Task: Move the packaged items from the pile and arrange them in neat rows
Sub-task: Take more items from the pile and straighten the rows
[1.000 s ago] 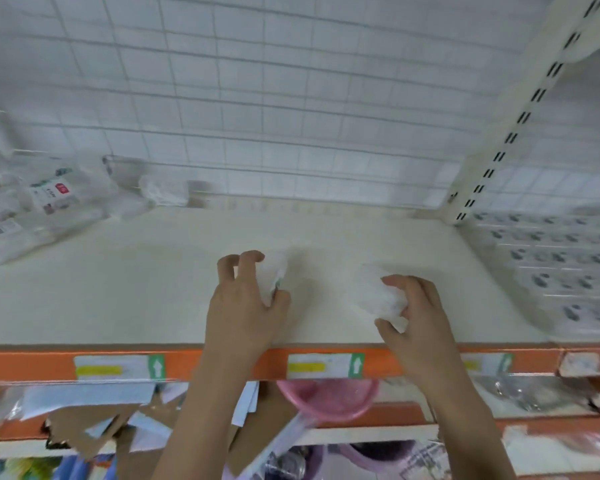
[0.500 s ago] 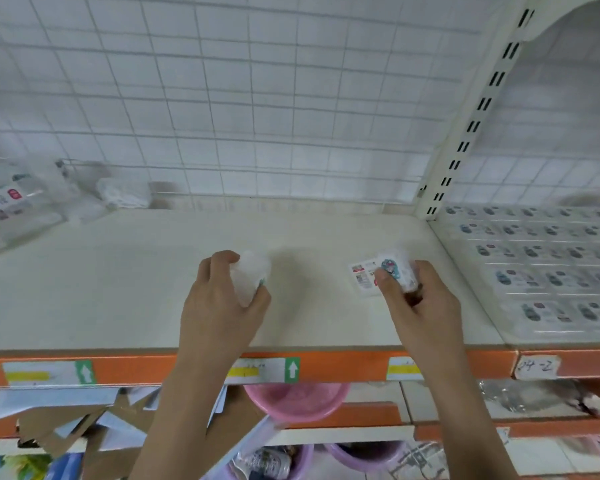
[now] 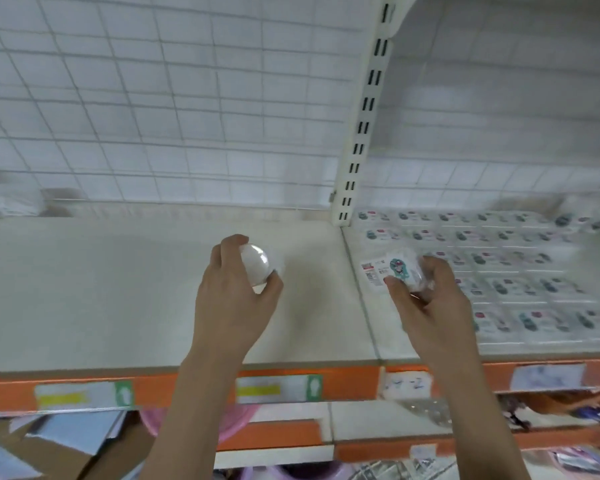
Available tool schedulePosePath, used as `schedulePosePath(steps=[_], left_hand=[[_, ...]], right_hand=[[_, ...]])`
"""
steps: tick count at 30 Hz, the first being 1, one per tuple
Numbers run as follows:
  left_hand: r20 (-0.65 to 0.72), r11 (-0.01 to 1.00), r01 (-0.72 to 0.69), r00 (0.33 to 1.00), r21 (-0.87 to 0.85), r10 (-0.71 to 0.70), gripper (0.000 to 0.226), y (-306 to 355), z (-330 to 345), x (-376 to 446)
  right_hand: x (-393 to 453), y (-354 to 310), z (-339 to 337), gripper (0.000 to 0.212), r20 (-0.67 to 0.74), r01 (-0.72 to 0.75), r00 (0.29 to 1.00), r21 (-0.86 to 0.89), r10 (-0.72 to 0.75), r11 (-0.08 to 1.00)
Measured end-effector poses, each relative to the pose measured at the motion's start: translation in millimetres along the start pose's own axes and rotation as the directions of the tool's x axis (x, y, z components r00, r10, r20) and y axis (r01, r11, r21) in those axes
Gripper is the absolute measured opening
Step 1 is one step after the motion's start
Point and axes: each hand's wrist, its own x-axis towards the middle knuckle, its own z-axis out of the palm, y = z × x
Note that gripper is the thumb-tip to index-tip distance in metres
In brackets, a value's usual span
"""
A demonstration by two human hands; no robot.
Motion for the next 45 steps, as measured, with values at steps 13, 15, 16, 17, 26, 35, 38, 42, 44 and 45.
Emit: schedulePosePath(steps=[13, 15, 16, 17, 26, 35, 38, 42, 44, 45], left_hand=[[0.075, 0.995, -0.094, 0.992, -0.039, 0.097, 0.065, 190.5, 124.0, -68.1], [0.073, 0.994, -0.105, 0.991, -0.041, 0.108, 0.063, 199.6, 130.6, -69.5], [0.074, 0.993, -0.112, 0.991, -0.038, 0.114, 0.061, 202.6, 133.3, -70.1], [0.076, 0.992, -0.118, 0.99, -0.037, 0.12, 0.06, 204.9, 135.5, -70.7], [0.109, 0.989, -0.145, 0.983, -0.01, 0.145, 0.059, 218.1, 168.1, -67.4], [0.091, 0.992, -0.121, 0.989, 0.029, 0.118, 0.057, 270.1, 233.2, -66.7], [0.051, 0.996, -0.076, 0.996, 0.056, 0.073, 0.058, 295.2, 258.7, -69.4], [0.009, 0.996, -0.025, 1.0, 0.087, 0.024, 0.058, 321.0, 283.9, -78.2], [-0.016, 0.995, -0.008, 1.0, 0.102, 0.01, 0.059, 326.9, 291.2, -82.7], [-0.027, 0.994, -0.001, 1.0, 0.107, 0.004, 0.058, 328.7, 293.6, -84.2]], right_hand=[[39.5, 100.7, -194.6, 0.03, -0.021, 0.096, 0.995, -0.048, -0.098, 0.994], [41.2, 110.8, -203.4, 0.035, -0.037, 0.067, 0.997, -0.072, -0.07, 0.995], [41.8, 115.2, -205.9, 0.036, -0.038, 0.057, 0.997, -0.072, -0.06, 0.996], [42.7, 119.3, -208.2, 0.036, -0.039, 0.062, 0.997, -0.083, -0.065, 0.995], [77.4, 154.0, -249.6, 0.021, -0.056, 0.193, 0.974, -0.306, -0.22, 0.932], [132.6, 225.0, -275.3, 0.023, 0.086, 0.191, 0.981, -0.266, -0.174, 0.945], [157.7, 250.5, -284.8, 0.023, 0.202, 0.217, 0.964, -0.229, -0.172, 0.949], [182.0, 270.8, -288.6, 0.032, 0.393, 0.265, 0.906, -0.237, -0.157, 0.935], [186.8, 279.6, -288.1, 0.044, 0.449, 0.37, 0.869, -0.315, -0.206, 0.874], [187.3, 281.7, -289.0, 0.048, 0.467, 0.404, 0.856, -0.333, -0.224, 0.852]])
